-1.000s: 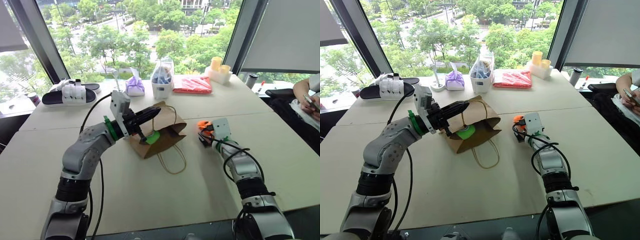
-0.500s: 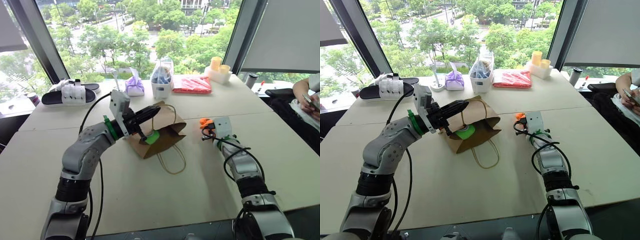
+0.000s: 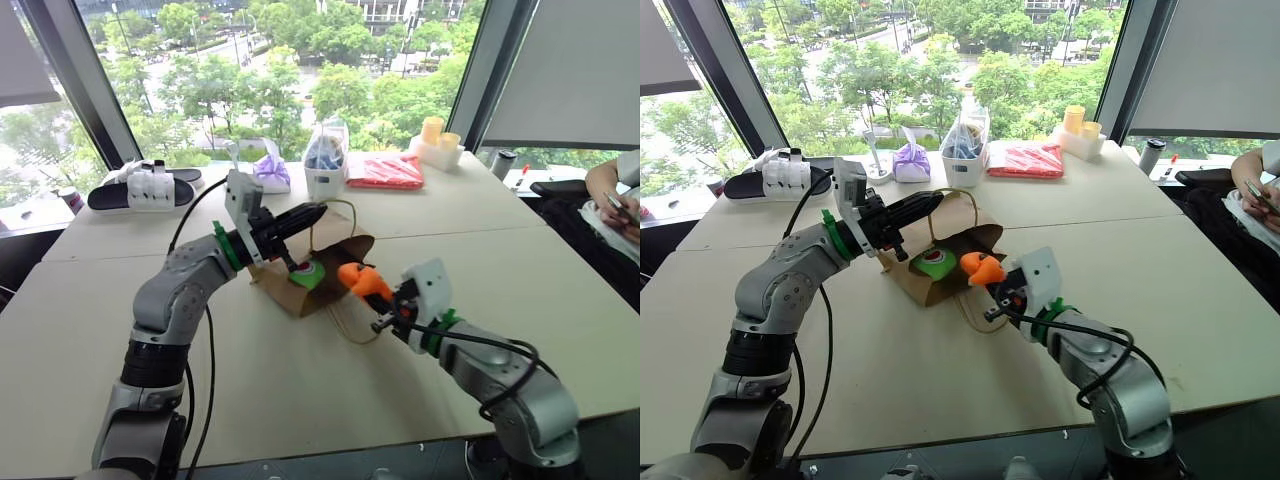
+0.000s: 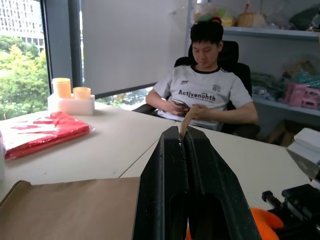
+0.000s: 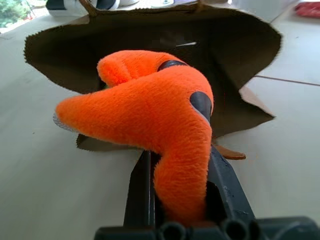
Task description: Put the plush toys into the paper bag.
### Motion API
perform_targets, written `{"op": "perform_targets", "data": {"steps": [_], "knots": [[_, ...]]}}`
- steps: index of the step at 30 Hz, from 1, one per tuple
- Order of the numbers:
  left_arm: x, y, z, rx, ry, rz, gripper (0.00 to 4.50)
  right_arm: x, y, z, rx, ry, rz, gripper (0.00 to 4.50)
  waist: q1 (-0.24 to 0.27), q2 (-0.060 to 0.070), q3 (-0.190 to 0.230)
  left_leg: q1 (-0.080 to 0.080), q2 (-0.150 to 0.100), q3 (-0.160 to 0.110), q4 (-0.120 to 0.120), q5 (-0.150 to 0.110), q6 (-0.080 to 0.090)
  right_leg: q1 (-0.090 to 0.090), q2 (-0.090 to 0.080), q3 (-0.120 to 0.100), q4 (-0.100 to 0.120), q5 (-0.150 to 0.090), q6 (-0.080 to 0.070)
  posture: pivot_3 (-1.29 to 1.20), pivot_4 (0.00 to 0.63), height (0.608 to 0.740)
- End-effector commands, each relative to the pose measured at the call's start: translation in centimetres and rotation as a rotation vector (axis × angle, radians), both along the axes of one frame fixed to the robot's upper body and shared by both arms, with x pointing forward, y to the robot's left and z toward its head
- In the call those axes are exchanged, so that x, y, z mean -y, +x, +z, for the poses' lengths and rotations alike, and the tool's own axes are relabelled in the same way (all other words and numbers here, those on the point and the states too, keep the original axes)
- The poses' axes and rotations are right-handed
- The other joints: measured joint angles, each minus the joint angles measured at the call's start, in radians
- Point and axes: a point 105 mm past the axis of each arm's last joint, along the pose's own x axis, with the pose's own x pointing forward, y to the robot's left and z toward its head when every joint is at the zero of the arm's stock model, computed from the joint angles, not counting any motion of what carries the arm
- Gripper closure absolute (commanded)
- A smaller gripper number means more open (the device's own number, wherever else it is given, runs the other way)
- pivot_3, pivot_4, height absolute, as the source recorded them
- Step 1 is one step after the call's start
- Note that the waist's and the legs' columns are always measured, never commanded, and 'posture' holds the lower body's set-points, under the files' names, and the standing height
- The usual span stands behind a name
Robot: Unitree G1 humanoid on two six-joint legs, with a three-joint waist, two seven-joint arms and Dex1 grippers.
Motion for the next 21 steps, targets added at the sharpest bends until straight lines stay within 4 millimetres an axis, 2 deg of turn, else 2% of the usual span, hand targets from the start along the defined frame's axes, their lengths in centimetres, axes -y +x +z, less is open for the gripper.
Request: {"op": "perform_targets", "data": {"steps": [1, 5, 8, 14, 17, 21], "knots": [[-0.2, -0.5, 1.8, 0.054, -0.024, -0.01, 4.5, -1.3, 1.9, -0.2, 0.067, -0.045, -0.01, 4.48, 0.001, 0.0, 0.0, 0.0, 0.0, 0.0, 0.0, 0.0, 0.0, -0.001, 0.0, 0.0, 0.0, 0.0, 0.0, 0.0, 0.15, 0.74], [-0.4, -0.7, 2.0, 0.052, -0.028, -0.009, 4.5, -2.5, 4.9, -0.4, 0.131, -0.07, -0.048, 4.48, -0.001, 0.0, 0.0, -0.001, 0.0, 0.0, -0.001, 0.0, 0.0, -0.002, 0.0, 0.0, 0.0, 0.0, 0.0, 0.0, 0.15, 0.74], [-0.5, -1.3, 2.1, 0.048, -0.026, -0.016, 4.5, -3.6, 7.9, 0.0, 0.197, -0.102, -0.094, 4.48, -0.005, 0.0, 0.0, -0.001, 0.0, 0.0, -0.002, 0.001, -0.001, -0.003, 0.0, 0.0, 0.001, 0.0, 0.0, 0.0, 0.15, 0.74], [-0.5, -1.6, 2.1, 0.04, -0.024, -0.016, 4.5, -5.3, 10.8, 0.7, 0.263, -0.093, -0.129, 4.48, -0.006, 0.0, 0.0, -0.001, 0.0, 0.0, -0.003, 0.003, -0.005, -0.004, 0.0, 0.0, 0.001, 0.0, 0.0, 0.0, 0.15, 0.74], [-0.5, -1.7, 2.0, 0.036, -0.024, -0.014, 4.5, -6.3, 11.4, -0.5, 0.254, -0.124, -0.098, 4.48, -0.006, 0.0, 0.0, -0.002, 0.0, 0.0, -0.003, 0.003, -0.005, -0.004, 0.0, 0.0, 0.001, 0.0, 0.0, 0.0, 0.15, 0.74], [-0.6, -1.7, 1.9, 0.035, -0.026, -0.01, 4.5, -6.8, 11.8, -1.5, 0.234, -0.121, -0.083, 2.84, -0.008, 0.0, 0.0, -0.002, 0.0, 0.0, -0.003, 0.003, -0.005, -0.004, 0.0, 0.0, 0.001, 0.0, 0.0, 0.0, 0.15, 0.74]]}}
